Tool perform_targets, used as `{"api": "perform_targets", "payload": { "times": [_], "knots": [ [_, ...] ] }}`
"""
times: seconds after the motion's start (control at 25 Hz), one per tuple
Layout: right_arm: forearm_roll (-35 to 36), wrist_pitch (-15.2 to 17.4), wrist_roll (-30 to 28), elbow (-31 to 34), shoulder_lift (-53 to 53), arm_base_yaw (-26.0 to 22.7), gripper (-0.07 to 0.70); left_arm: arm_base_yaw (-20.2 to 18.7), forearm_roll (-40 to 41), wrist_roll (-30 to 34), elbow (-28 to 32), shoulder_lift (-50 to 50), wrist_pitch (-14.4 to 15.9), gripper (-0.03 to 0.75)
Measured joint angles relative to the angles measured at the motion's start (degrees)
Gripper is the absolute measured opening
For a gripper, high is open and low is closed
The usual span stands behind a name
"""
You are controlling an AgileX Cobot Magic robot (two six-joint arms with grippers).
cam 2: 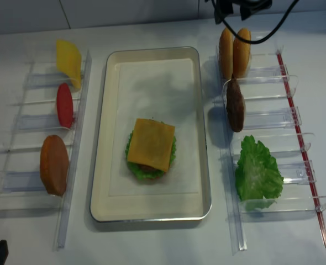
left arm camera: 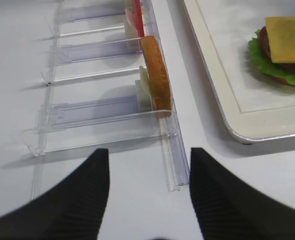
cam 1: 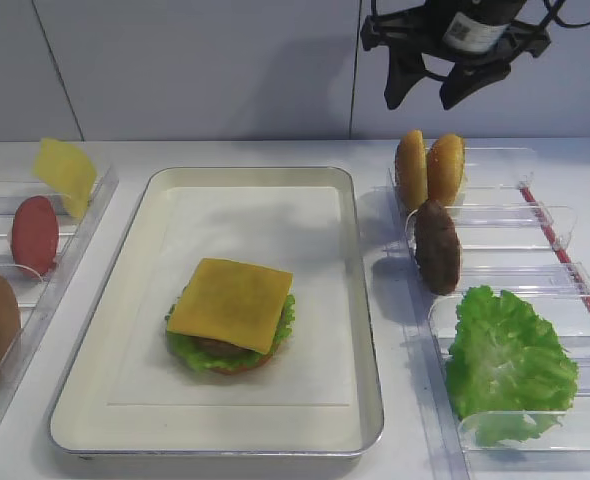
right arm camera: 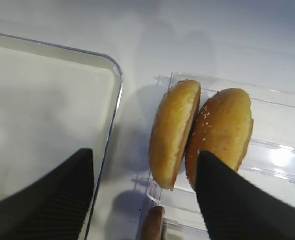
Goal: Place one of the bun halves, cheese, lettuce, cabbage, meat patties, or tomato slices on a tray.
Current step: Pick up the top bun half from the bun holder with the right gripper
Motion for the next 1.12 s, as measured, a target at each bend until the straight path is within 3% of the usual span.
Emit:
{"api": "perform_targets", "payload": {
  "times": [0.32,0.76,0.96,1.12],
  "knots": [
    [-0.8,-1.4,1.9,-0.1,4.0,0.0,0.462,0.0,0.0,0.0,0.0,0.0,0.0,0.359],
    [-2.0,-5.6,2.0,-0.6,7.3,0.0,0.453,0.0,0.0,0.0,0.0,0.0,0.0,0.359],
    [-2.3,-6.3,2.0,-0.6,8.1,0.0,0.363,0.0,0.0,0.0,0.0,0.0,0.0,0.359],
    [-2.4,-6.4,2.0,-0.6,8.2,0.0,0.338,0.0,0.0,0.0,0.0,0.0,0.0,0.359]
  ]
}}
